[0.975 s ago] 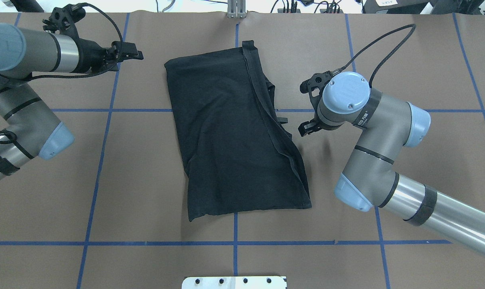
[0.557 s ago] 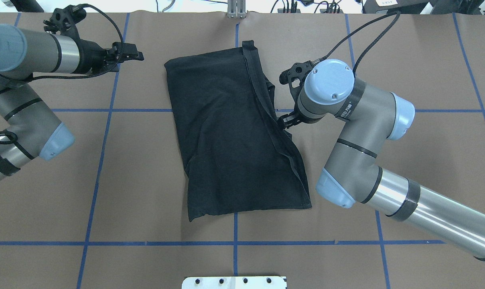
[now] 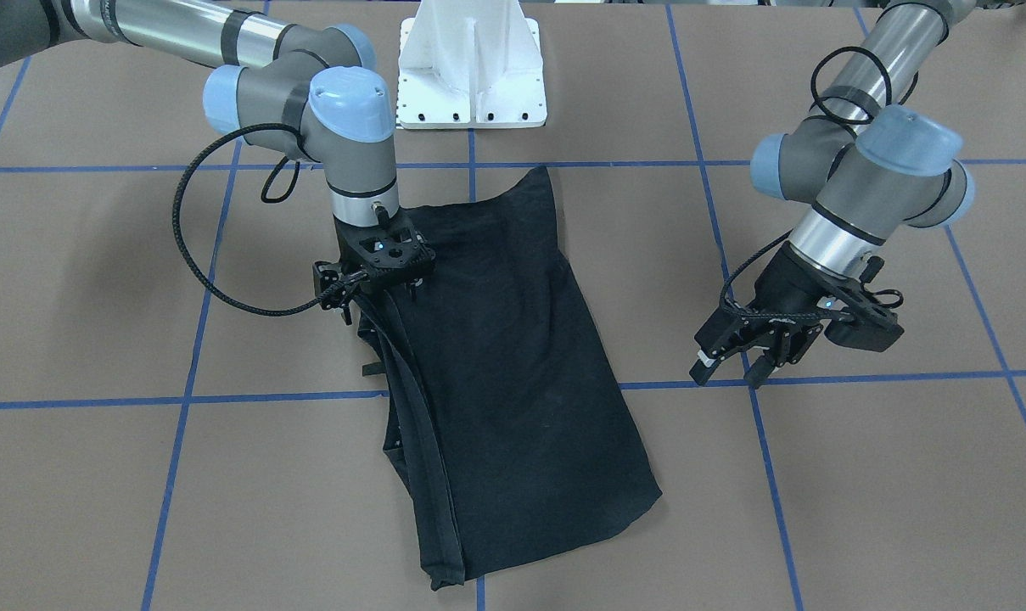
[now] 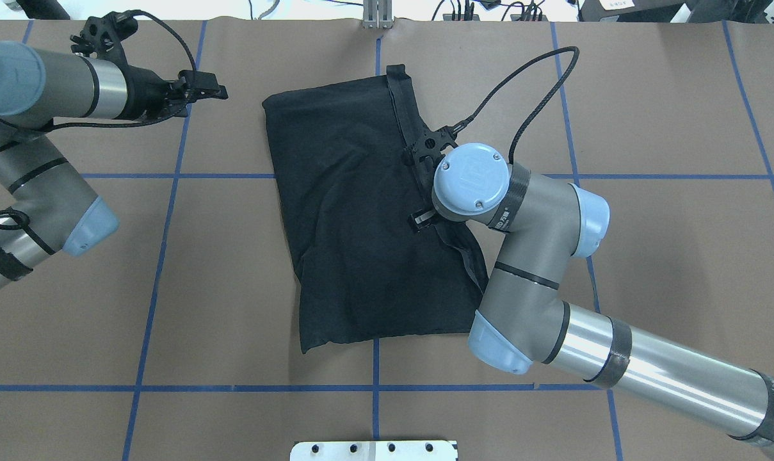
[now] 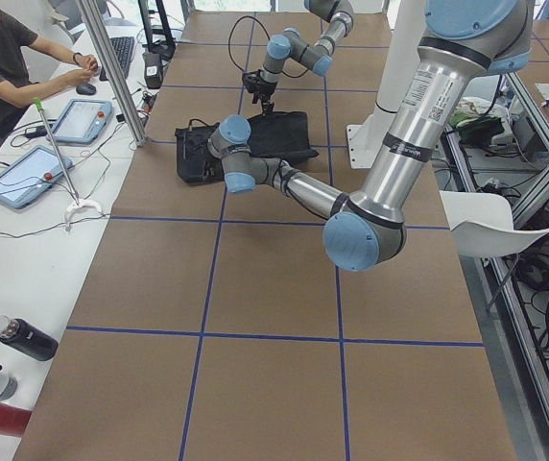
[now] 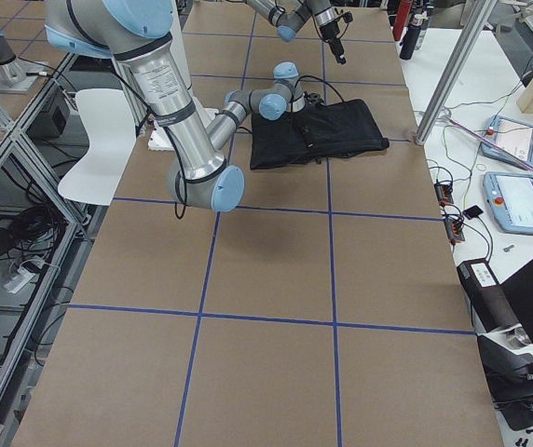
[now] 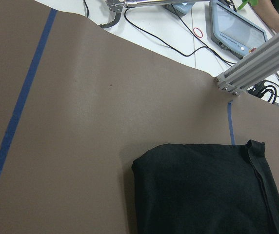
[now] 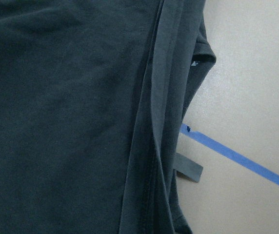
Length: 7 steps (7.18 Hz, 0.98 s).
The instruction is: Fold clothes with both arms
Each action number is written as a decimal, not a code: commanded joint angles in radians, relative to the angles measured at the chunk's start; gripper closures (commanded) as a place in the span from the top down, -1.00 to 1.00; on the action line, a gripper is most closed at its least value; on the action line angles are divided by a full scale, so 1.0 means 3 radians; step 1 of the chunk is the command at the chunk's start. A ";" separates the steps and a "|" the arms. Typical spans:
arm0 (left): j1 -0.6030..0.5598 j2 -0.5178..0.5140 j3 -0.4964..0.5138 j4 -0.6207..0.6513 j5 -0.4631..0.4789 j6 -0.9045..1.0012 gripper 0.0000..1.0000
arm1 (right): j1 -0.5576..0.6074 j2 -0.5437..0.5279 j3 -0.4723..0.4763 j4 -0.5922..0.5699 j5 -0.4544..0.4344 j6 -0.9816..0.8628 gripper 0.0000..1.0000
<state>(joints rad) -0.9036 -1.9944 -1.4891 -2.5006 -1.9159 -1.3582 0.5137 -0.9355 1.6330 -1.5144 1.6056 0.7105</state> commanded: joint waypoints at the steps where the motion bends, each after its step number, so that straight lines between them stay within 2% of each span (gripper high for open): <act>1: 0.0000 0.0001 0.0009 -0.0004 0.0000 0.0012 1.00 | -0.0061 -0.0001 -0.0084 0.0001 -0.0055 -0.0011 0.99; 7: 0.0000 0.0001 0.0014 -0.0004 0.0000 0.0012 1.00 | -0.0061 -0.0047 -0.0192 0.0001 -0.0050 -0.0021 0.99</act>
<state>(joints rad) -0.9035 -1.9942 -1.4859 -2.5019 -1.9159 -1.3545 0.4955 -0.9483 1.5765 -1.5140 1.5907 0.7043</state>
